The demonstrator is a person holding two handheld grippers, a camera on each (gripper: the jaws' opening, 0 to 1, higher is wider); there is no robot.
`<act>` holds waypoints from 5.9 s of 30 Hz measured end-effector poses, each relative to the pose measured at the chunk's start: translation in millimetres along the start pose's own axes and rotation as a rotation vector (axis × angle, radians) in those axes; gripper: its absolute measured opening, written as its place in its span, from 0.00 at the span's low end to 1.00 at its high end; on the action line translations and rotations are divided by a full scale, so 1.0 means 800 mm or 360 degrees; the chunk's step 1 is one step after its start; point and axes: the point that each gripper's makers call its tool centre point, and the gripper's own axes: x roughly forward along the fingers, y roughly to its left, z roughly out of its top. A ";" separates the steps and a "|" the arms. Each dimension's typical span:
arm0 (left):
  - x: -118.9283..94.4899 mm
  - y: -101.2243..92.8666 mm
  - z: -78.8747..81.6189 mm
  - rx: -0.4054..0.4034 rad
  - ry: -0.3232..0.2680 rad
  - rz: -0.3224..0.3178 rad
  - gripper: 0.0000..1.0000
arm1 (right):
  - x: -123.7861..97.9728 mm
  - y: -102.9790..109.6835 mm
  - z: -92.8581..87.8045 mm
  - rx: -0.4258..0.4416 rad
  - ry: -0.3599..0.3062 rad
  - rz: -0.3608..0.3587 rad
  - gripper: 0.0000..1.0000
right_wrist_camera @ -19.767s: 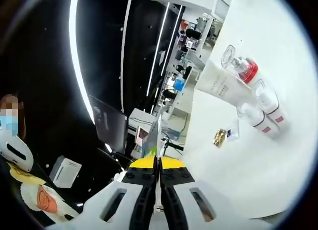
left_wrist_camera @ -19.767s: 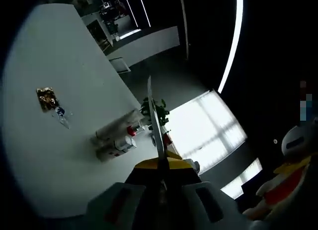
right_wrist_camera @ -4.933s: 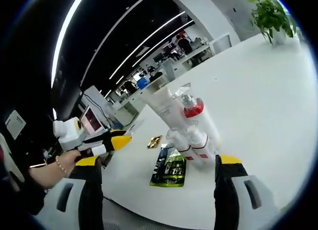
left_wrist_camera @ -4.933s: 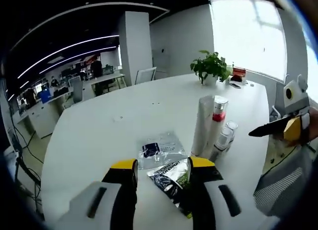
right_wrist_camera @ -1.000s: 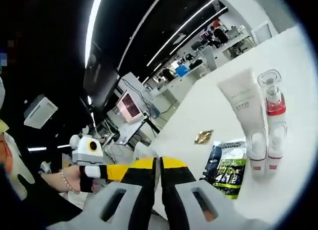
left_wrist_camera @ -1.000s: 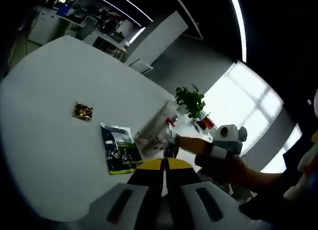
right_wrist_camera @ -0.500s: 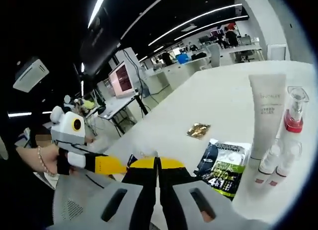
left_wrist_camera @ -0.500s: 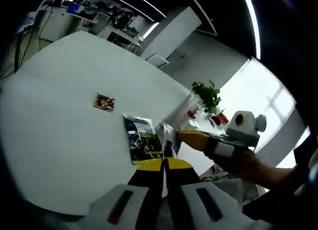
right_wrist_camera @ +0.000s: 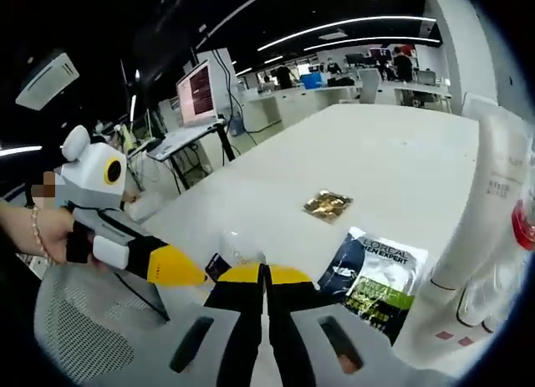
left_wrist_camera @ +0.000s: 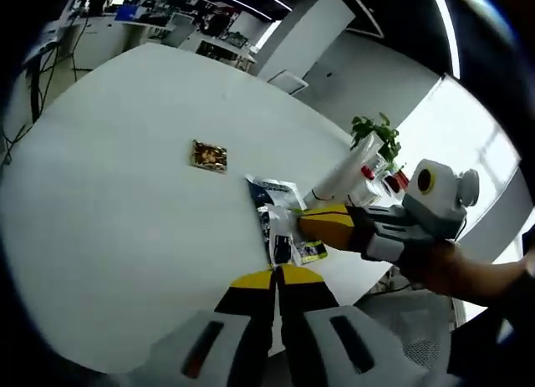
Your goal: Arrange the skincare products in the storage area until every visible bottle or jar stands upright without overlapping.
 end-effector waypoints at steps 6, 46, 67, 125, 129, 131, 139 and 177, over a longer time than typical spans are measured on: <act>0.016 0.022 -0.008 0.0012 0.0051 0.0050 0.00 | 0.025 -0.010 -0.016 -0.0065 0.0071 -0.0017 0.01; 0.057 0.058 -0.010 0.0881 0.0272 0.0234 0.15 | 0.071 -0.042 -0.055 -0.0322 0.0269 -0.0108 0.01; 0.090 0.035 -0.001 0.1401 0.0216 0.0143 0.20 | 0.072 -0.044 -0.053 -0.0393 0.0252 -0.0068 0.05; 0.034 0.024 -0.007 0.1118 0.0168 0.0202 0.50 | -0.068 -0.022 -0.048 -0.0199 -0.0023 -0.0117 0.50; 0.029 0.022 -0.011 0.1081 0.0163 0.0195 0.54 | -0.085 -0.024 -0.049 -0.0139 -0.0025 -0.0145 0.55; 0.025 0.021 -0.011 0.1041 0.0151 0.0194 0.56 | -0.094 -0.027 -0.043 -0.0108 -0.0053 -0.0156 0.58; 0.006 0.011 -0.009 0.0908 0.0096 0.0194 0.67 | -0.130 -0.052 -0.037 0.0102 -0.0139 -0.0272 0.71; -0.015 0.030 0.000 0.0757 0.0103 0.0261 0.94 | -0.174 -0.101 -0.058 0.0369 -0.0138 -0.0484 1.00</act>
